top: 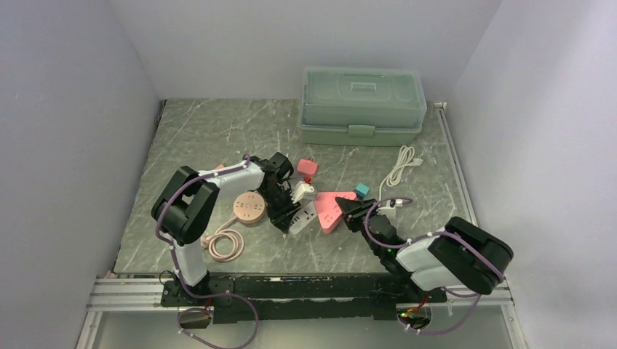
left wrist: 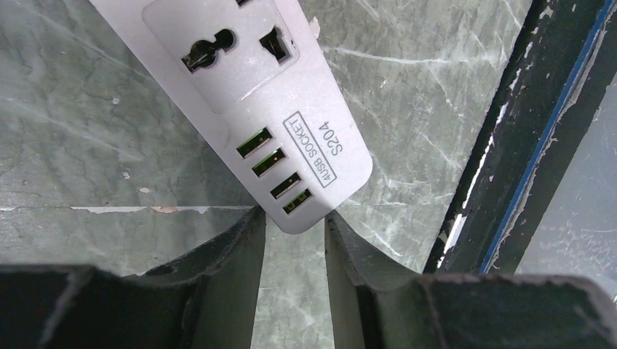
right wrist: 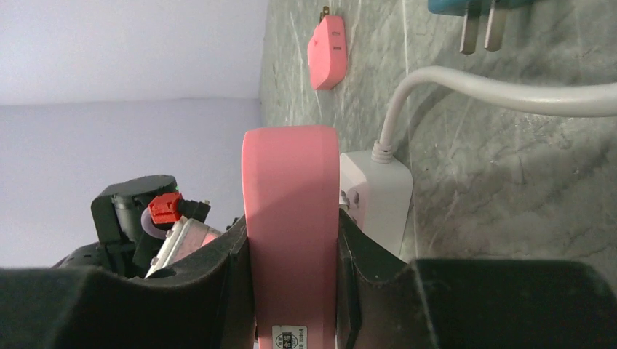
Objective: Insert the plug
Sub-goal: Insert the plug into the socket.
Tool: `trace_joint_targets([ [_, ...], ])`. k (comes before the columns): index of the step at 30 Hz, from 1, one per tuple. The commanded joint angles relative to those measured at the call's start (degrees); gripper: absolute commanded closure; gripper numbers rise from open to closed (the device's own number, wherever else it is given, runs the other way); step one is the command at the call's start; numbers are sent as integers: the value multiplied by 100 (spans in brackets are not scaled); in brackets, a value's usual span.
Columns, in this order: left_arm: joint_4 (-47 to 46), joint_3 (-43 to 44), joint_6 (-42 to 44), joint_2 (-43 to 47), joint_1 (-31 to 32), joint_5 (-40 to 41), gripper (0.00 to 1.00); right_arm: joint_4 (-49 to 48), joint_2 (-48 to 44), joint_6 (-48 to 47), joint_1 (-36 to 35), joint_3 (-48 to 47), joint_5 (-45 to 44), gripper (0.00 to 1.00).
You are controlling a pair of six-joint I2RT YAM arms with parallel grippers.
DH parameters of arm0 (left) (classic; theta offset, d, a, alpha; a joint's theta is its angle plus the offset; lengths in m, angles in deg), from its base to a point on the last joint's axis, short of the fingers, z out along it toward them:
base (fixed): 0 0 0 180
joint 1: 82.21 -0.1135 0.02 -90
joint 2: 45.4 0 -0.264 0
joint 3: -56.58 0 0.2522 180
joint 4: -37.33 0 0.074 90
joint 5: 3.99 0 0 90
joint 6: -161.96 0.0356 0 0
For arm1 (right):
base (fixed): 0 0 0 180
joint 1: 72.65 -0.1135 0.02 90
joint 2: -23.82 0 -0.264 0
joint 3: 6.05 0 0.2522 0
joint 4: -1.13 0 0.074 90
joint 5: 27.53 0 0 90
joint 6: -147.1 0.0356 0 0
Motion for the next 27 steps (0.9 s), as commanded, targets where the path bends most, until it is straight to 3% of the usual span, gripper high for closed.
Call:
trace_joint_targets([
  [1, -37, 99, -81, 199, 34, -146, 60, -586, 383, 45, -11, 246, 55, 100],
  [13, -44, 147, -134, 203, 31, -161, 61, -22, 141, 13, -13, 106, 101, 100],
  [27, -85, 124, -220, 254, 34, -214, 62, -494, 777, 114, -14, 102, 241, 100],
])
